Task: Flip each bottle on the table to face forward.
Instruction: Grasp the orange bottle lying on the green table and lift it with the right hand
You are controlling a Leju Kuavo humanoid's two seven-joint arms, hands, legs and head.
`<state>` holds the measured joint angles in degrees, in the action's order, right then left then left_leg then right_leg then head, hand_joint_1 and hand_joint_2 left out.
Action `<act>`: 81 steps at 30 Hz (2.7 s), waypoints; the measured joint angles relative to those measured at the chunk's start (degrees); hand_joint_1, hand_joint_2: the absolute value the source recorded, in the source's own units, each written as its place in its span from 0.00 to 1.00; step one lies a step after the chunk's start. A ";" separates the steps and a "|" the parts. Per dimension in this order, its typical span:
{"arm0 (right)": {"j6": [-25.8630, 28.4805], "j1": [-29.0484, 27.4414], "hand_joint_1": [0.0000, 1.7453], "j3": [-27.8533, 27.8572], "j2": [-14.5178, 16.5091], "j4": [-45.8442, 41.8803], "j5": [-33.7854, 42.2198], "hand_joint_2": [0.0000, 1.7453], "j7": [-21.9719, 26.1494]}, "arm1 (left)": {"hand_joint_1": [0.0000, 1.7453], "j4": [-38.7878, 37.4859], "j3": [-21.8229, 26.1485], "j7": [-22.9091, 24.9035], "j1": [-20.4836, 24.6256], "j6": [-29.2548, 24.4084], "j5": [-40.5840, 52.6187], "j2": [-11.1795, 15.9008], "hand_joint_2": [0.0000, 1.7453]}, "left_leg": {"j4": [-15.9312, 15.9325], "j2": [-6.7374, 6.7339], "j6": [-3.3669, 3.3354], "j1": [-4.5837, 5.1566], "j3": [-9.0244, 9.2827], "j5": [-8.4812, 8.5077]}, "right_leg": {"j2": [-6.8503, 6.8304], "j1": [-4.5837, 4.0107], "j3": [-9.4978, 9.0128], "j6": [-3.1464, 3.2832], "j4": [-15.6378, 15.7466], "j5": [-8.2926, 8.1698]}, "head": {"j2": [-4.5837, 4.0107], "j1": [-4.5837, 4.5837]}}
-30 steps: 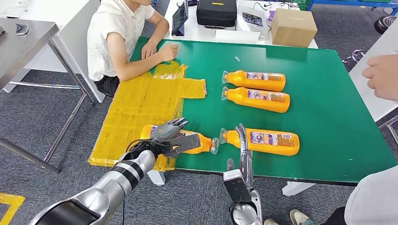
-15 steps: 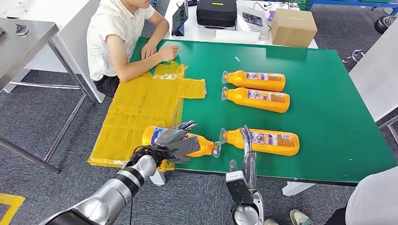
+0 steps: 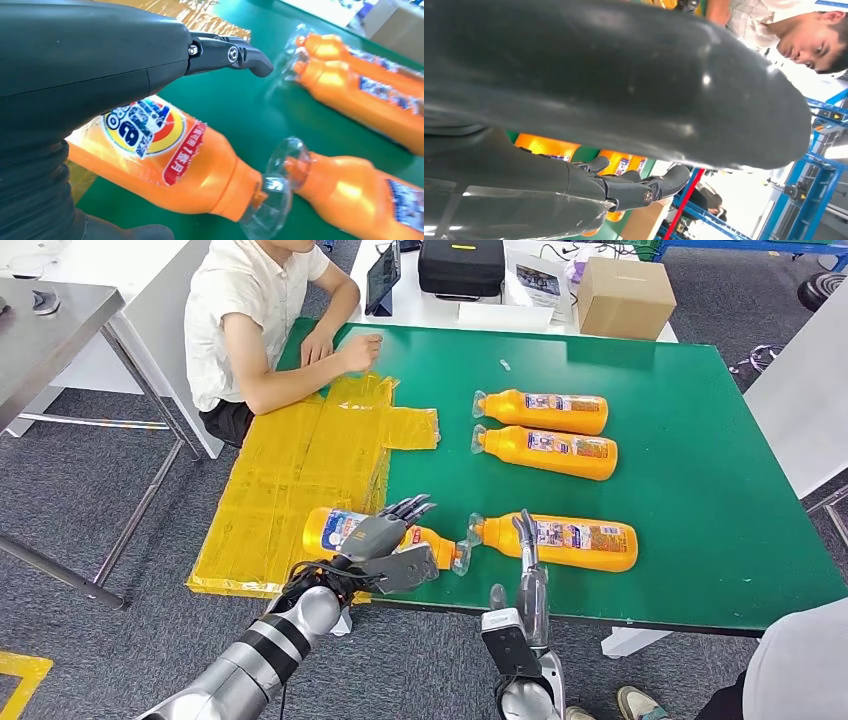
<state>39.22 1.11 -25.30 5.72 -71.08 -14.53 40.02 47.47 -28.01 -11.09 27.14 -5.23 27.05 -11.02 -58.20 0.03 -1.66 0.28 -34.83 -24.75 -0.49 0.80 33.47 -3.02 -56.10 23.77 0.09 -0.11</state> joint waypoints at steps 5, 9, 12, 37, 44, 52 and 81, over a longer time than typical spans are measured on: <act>0.50 -0.65 0.00 0.28 -0.41 -0.46 -4.69 1.00 0.00 | 0.00 6.14 -2.19 -0.54 -2.22 0.55 -2.82 0.89 1.00 | 0.00 -0.01 0.00 0.00 -0.02 -0.01 | 0.00 0.00 0.01 0.00 0.00 0.00 | 0.00 0.01; 0.54 -2.41 0.00 3.08 -0.89 -0.75 -19.32 1.00 0.00 | 0.00 15.47 -4.37 -1.75 -7.55 1.40 -7.38 2.55 1.00 | 0.00 0.00 0.01 0.00 -0.08 -0.05 | 0.00 0.00 0.07 0.00 0.01 0.03 | 0.00 0.01; 0.56 -3.66 0.00 5.96 -1.25 -1.20 -26.18 1.00 -0.51 | 0.00 21.22 -5.65 -2.16 -11.10 2.14 -9.21 3.84 1.00 | 0.00 0.01 0.01 0.00 -0.19 -0.05 | 0.00 0.00 0.19 0.01 0.02 0.04 | 0.00 0.01; 0.63 -11.05 0.00 28.51 -9.56 -7.94 -60.67 1.00 -19.87 | 0.00 48.30 -6.39 -6.31 -34.43 -16.91 -12.62 6.04 1.00 | 0.00 0.03 0.00 0.04 -0.31 -0.10 | -0.01 0.02 0.30 -0.01 0.05 0.03 | 0.00 0.00; 0.63 -7.74 0.00 28.32 -12.96 -3.31 -61.84 1.00 -21.96 | 0.00 50.67 -5.84 -6.78 -35.51 -17.76 -16.89 6.63 1.00 | 0.00 -0.01 0.00 0.03 -0.28 -0.09 | 0.00 0.01 0.30 -0.01 0.05 0.03 | 0.00 0.02; 0.60 -5.11 0.00 28.24 -14.35 0.34 -60.07 1.00 -21.74 | 0.00 51.41 -5.33 -6.96 -35.75 -17.75 -17.15 6.82 1.00 | 0.00 -0.01 0.00 0.03 -0.28 -0.09 | 0.00 0.01 0.28 -0.01 0.04 0.03 | 0.00 0.01; 0.07 19.14 0.00 15.12 -14.56 31.44 -60.21 1.00 -28.86 | 0.00 47.42 -6.26 -5.56 -31.02 -10.23 -24.24 6.43 1.00 | -0.01 -0.13 -0.04 0.02 -0.02 -0.03 | 0.03 0.00 0.08 -0.01 0.04 -0.02 | 0.00 0.02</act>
<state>39.29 20.26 -10.18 -8.85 -39.64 -74.74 11.16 94.89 -34.27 -16.64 -3.88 -15.46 2.81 -4.59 -58.21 -0.10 -1.69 0.31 -34.85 -24.78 -0.46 0.80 33.55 -3.03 -56.06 23.76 0.09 -0.09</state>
